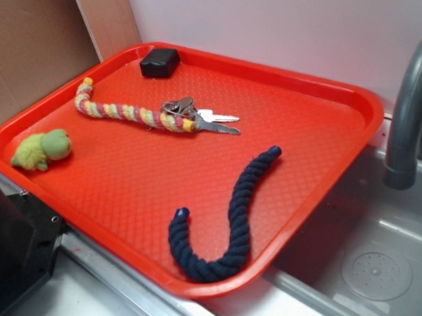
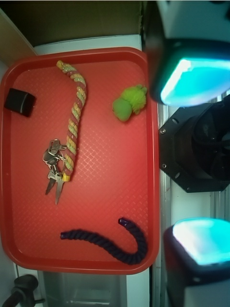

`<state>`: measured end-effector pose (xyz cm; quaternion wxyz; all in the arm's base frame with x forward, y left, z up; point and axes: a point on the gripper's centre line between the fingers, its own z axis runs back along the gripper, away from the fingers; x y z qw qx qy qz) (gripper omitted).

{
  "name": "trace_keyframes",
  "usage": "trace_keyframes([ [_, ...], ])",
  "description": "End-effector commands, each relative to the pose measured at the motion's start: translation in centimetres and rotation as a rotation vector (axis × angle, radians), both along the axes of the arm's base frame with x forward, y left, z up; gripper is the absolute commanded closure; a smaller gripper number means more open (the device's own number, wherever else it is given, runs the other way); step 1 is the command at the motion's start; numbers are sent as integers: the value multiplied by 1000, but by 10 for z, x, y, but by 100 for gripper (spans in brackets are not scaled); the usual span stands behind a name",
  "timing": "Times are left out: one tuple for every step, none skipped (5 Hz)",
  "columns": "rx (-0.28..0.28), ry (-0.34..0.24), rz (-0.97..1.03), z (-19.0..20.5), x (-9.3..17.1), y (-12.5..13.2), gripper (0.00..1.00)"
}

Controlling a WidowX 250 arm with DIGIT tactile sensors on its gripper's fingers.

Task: Grab the green animal.

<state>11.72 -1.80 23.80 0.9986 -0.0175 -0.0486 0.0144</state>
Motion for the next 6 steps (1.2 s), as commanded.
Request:
trace_keyframes([
  [0, 0, 0, 0, 0, 0, 0],
  [60, -77, -86, -50, 6, 48, 0],
  [61, -128, -162, -77, 12, 67, 0],
  [123, -74, -205, -123, 10, 87, 0],
  [155, 28, -201, -159, 9, 100, 0],
  [179, 115, -195, -201, 6, 116, 0],
])
